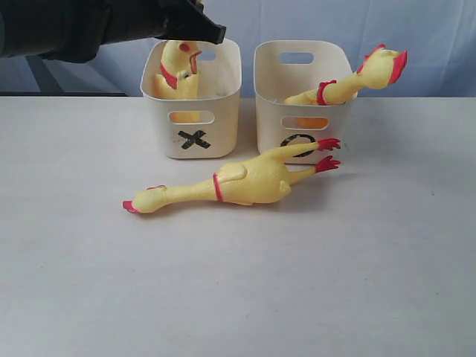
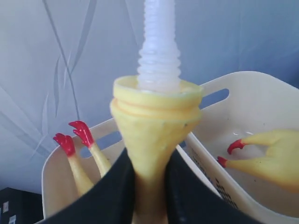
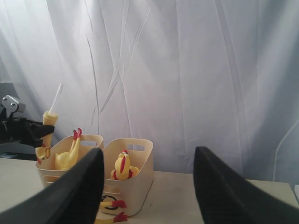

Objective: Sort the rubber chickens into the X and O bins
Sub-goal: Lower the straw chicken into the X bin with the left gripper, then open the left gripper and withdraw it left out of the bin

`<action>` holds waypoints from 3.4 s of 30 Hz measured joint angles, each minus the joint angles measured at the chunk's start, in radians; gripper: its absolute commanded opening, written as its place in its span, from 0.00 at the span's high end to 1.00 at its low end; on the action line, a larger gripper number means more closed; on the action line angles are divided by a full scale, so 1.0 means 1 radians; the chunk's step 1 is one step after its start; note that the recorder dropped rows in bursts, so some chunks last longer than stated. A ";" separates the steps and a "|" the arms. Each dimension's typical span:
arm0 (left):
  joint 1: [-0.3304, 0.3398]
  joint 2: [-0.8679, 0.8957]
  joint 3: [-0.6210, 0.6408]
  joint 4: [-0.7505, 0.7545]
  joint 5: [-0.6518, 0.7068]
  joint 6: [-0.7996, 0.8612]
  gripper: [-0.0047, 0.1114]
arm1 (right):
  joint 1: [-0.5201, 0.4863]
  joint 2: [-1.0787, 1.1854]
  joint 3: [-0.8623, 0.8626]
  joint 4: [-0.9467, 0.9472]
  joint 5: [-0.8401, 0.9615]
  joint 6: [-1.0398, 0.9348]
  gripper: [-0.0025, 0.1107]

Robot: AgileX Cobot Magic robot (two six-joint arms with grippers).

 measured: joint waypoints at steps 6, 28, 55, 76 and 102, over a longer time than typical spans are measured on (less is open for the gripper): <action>0.000 0.049 -0.047 0.000 -0.076 0.000 0.84 | 0.000 0.000 0.000 0.000 0.000 0.000 0.50; 0.015 0.225 -0.176 0.002 -0.014 0.000 0.84 | 0.000 0.000 0.000 0.002 0.000 0.000 0.50; 0.078 0.256 -0.174 0.000 0.118 0.000 0.56 | 0.000 0.000 0.000 0.004 0.000 0.000 0.50; 0.086 0.259 -0.167 0.000 0.159 0.000 0.42 | 0.000 0.000 0.000 0.010 0.000 0.002 0.50; 0.271 0.079 -0.145 0.900 1.129 -0.471 0.96 | 0.000 0.030 0.000 0.218 0.000 0.002 0.50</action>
